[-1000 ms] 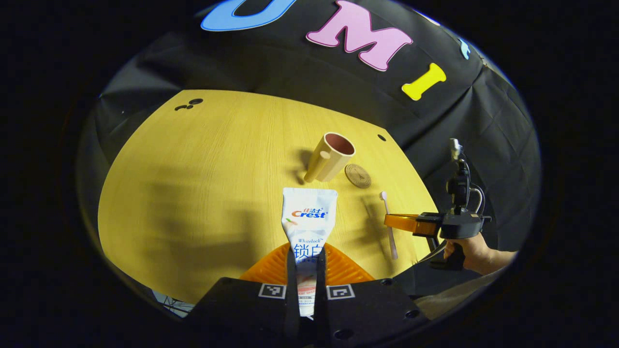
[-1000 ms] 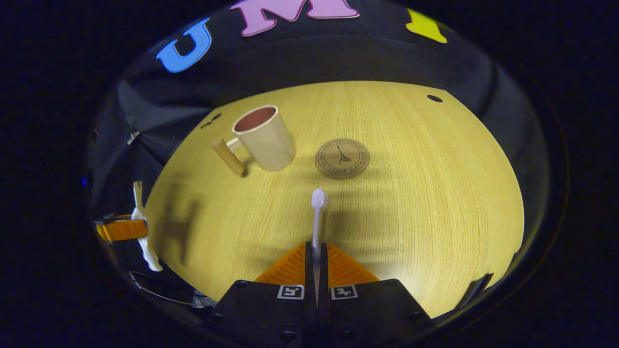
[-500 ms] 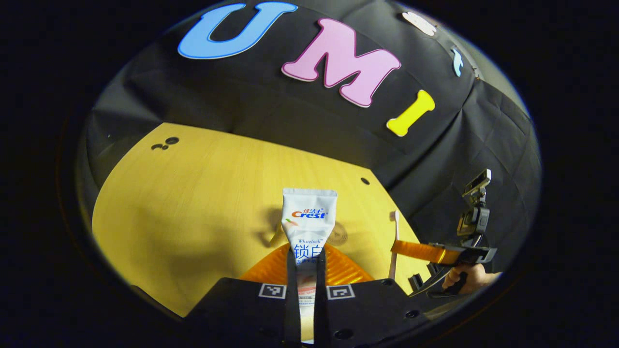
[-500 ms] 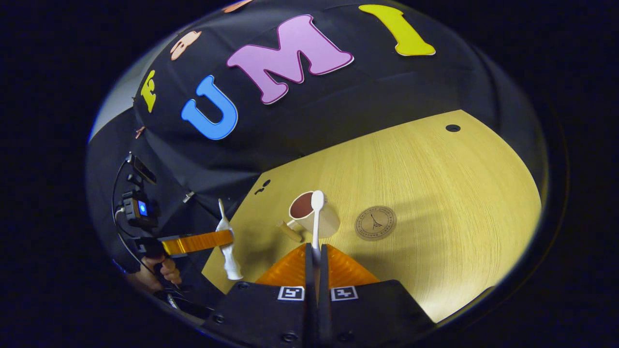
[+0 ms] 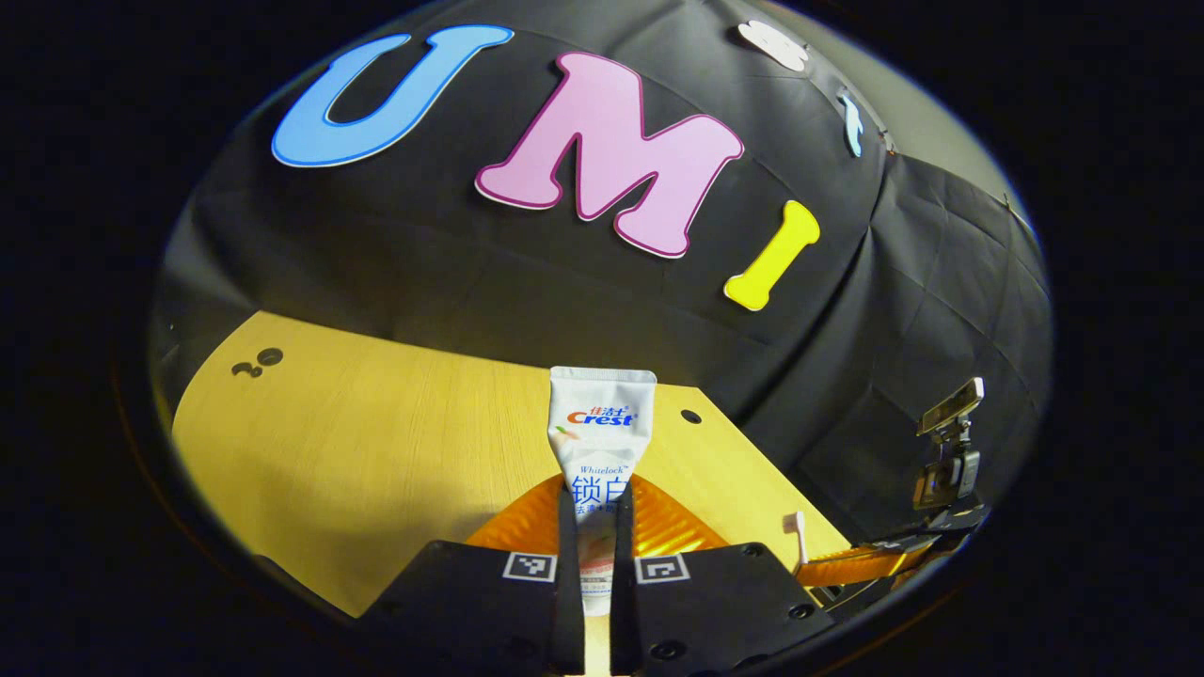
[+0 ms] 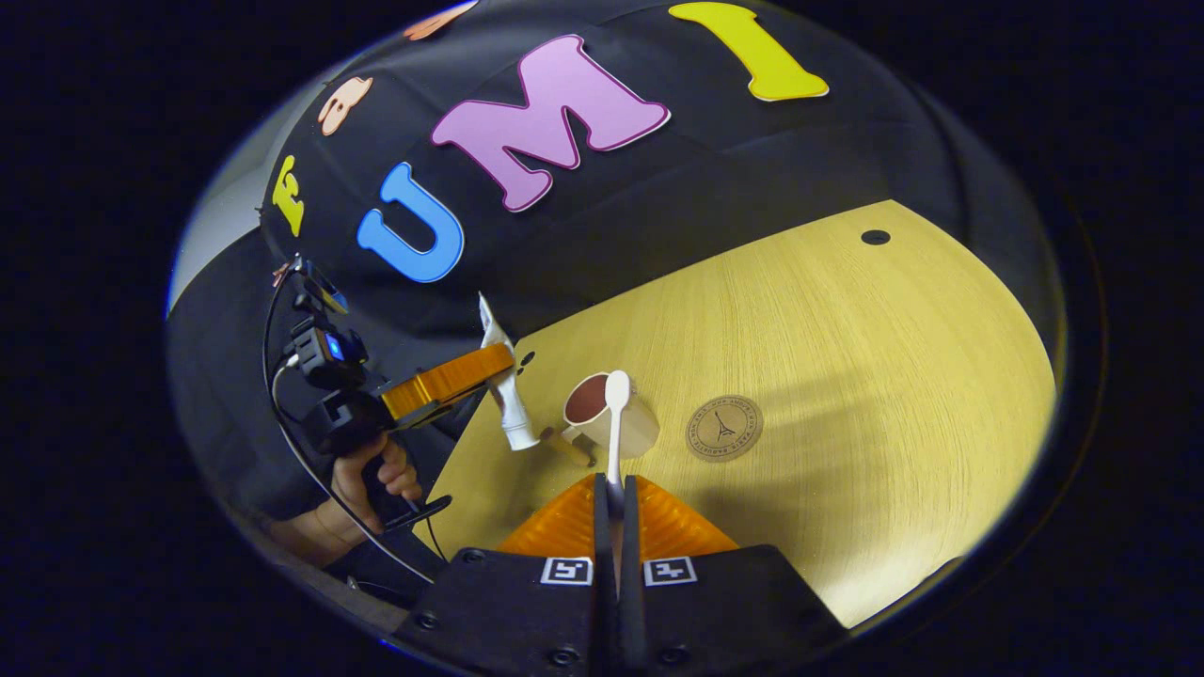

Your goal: Put the toothbrush and toothpaste on the desktop into the cup, then pick up the cup and place it on the coaster on the desktop.

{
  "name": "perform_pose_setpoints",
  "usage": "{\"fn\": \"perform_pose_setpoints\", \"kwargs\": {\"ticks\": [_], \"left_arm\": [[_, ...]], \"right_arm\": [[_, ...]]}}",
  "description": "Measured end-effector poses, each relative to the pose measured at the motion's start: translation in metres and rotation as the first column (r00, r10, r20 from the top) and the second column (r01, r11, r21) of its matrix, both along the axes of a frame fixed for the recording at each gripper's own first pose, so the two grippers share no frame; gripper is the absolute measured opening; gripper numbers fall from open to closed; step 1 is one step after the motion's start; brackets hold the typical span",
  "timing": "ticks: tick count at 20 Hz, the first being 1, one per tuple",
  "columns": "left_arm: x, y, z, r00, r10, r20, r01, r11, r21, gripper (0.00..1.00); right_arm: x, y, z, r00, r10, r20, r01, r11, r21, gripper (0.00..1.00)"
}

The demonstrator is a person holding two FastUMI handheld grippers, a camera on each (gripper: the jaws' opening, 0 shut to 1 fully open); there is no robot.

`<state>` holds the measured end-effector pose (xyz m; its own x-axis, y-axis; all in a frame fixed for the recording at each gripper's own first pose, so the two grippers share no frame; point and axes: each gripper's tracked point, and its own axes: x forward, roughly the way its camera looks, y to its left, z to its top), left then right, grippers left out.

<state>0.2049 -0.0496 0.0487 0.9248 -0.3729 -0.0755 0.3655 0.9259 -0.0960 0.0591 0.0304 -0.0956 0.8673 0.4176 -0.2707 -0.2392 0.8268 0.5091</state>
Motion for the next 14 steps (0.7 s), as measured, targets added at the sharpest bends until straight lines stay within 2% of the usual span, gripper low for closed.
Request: {"fn": "perform_pose_setpoints", "kwargs": {"ticks": [7,14], "left_arm": [[0.053,-0.003,-0.001,0.999,0.006,0.037,-0.006,1.0,0.015,0.16],[0.074,0.003,-0.035,1.0,0.012,0.016,-0.013,0.996,0.092,0.17]], "right_arm": [[-0.008,-0.02,-0.006,0.998,-0.06,-0.006,0.06,0.998,0.009,0.05],[-0.016,-0.035,-0.015,0.989,-0.145,-0.025,0.146,0.988,0.042,0.05]]}}
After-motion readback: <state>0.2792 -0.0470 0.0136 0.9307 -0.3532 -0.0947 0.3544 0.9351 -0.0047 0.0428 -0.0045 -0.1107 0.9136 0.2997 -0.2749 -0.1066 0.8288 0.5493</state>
